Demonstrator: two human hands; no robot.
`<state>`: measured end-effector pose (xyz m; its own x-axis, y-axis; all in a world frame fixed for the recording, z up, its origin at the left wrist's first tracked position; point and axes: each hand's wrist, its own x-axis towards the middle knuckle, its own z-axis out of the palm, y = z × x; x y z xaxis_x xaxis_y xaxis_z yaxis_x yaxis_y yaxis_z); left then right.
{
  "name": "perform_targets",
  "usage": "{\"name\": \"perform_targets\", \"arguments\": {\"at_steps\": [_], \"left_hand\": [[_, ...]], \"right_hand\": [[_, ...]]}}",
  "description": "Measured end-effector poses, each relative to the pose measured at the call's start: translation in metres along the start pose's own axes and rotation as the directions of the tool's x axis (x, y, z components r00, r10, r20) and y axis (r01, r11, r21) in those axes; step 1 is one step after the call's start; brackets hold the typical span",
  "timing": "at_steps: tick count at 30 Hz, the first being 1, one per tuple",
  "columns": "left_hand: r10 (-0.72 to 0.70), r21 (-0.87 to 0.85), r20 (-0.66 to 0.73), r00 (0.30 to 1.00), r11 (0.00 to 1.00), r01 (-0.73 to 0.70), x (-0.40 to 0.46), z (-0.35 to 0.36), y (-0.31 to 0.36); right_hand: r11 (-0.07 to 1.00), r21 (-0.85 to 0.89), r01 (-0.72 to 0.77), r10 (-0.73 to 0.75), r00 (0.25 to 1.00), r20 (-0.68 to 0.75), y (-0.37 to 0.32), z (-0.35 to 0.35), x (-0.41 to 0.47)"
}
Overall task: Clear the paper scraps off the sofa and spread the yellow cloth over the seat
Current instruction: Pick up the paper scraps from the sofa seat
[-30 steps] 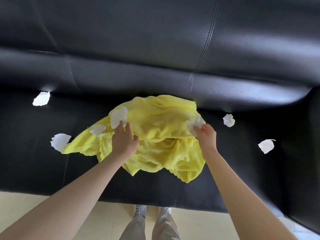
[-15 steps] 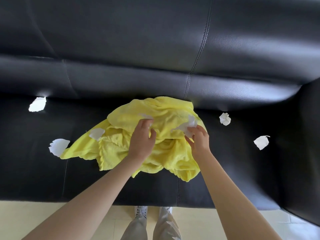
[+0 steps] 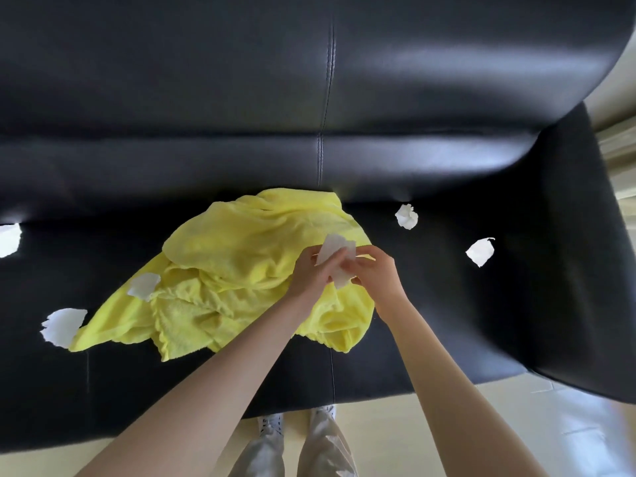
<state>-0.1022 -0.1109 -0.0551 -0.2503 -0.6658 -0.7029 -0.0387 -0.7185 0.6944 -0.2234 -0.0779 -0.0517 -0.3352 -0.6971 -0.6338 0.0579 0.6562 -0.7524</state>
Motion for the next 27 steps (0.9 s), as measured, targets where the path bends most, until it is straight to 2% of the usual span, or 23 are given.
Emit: {"name": "perform_targets", "arguments": {"at_steps": [3,7,12,14,17,23,27], "left_hand": [[0.02,0.106,-0.091,0.996,0.994,-0.01,0.007,0.01,-0.005],[0.068,0.162,-0.136,0.988,0.986,-0.045,0.021,0.027,-0.008],[0.051,0.27,-0.144,0.988,0.963,-0.011,0.036,0.061,-0.016],[0.03,0.296,-0.132,0.991,0.955,0.01,0.042,0.08,-0.016],[-0.033,0.31,-0.156,0.987,0.948,0.08,0.051,0.113,-0.015],[-0.133,0.309,-0.194,0.972,0.932,0.189,0.068,0.16,-0.018],[-0.118,0.347,-0.204,0.972,0.92,0.184,0.081,0.178,-0.028]], "right_hand": [[0.998,-0.055,0.013,-0.013,1.0,-0.009,0.006,-0.014,0.005],[0.999,0.008,-0.033,0.034,0.998,-0.044,0.022,-0.035,0.011],[0.984,-0.015,-0.18,0.175,0.971,-0.166,0.051,-0.08,0.025],[0.97,-0.091,-0.225,0.199,0.952,-0.234,0.062,-0.106,0.034],[0.915,-0.3,-0.269,0.179,0.938,-0.297,0.075,-0.153,0.05],[0.719,-0.626,-0.303,0.186,0.951,-0.246,0.098,-0.228,0.084],[0.679,-0.682,-0.272,0.185,0.962,-0.2,0.101,-0.258,0.11]]}}
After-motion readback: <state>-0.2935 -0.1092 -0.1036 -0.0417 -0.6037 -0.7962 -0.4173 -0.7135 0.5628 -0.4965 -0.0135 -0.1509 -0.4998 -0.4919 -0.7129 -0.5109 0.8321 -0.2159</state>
